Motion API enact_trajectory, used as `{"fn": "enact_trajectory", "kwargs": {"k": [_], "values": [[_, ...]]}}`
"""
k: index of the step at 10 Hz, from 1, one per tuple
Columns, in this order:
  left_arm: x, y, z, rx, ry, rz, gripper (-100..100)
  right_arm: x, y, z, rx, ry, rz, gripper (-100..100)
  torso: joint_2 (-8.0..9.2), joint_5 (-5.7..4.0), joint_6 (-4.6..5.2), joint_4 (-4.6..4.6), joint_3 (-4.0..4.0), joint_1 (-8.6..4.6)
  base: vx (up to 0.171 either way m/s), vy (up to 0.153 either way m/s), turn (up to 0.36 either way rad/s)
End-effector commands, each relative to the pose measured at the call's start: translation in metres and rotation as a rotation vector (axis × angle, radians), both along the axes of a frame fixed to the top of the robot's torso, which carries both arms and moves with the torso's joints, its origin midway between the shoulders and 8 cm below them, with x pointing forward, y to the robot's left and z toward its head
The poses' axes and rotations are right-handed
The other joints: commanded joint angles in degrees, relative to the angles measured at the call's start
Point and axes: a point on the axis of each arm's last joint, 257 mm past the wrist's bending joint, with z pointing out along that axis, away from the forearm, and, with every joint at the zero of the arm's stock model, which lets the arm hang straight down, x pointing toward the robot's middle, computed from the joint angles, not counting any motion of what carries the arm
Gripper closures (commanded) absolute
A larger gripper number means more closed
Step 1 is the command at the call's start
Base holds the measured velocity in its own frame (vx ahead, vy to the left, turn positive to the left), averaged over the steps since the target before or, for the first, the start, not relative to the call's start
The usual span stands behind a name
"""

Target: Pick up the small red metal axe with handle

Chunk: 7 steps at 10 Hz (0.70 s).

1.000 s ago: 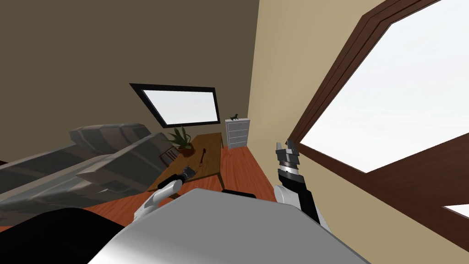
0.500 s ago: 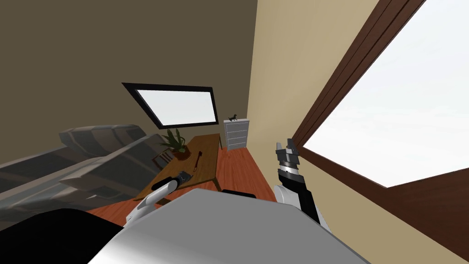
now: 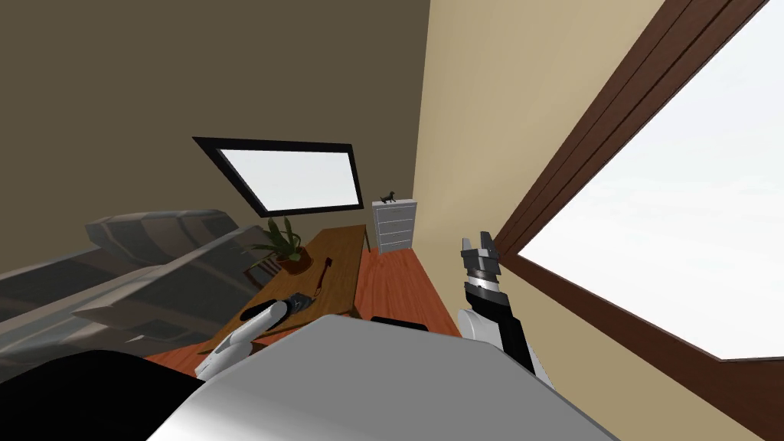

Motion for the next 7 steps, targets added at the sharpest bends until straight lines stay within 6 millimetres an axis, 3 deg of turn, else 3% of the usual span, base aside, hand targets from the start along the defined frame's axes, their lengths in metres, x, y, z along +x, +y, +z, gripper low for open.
{"fn": "enact_trajectory", "kwargs": {"k": [1,7], "values": [[-0.014,0.005,-0.009,-0.028,0.025,0.033,-100,0.000,0.000,0.000,0.000,0.000,0.000,0,0.00,0.00,0.00,0.00,0.00,0.00,0.135,-0.016,0.017],[-0.050,0.023,-0.022,-0.152,0.070,0.167,-100,0.000,0.000,0.000,0.000,0.000,0.000,0,-0.03,0.03,0.00,-0.01,-0.02,0.10,0.147,-0.004,0.025]]}}
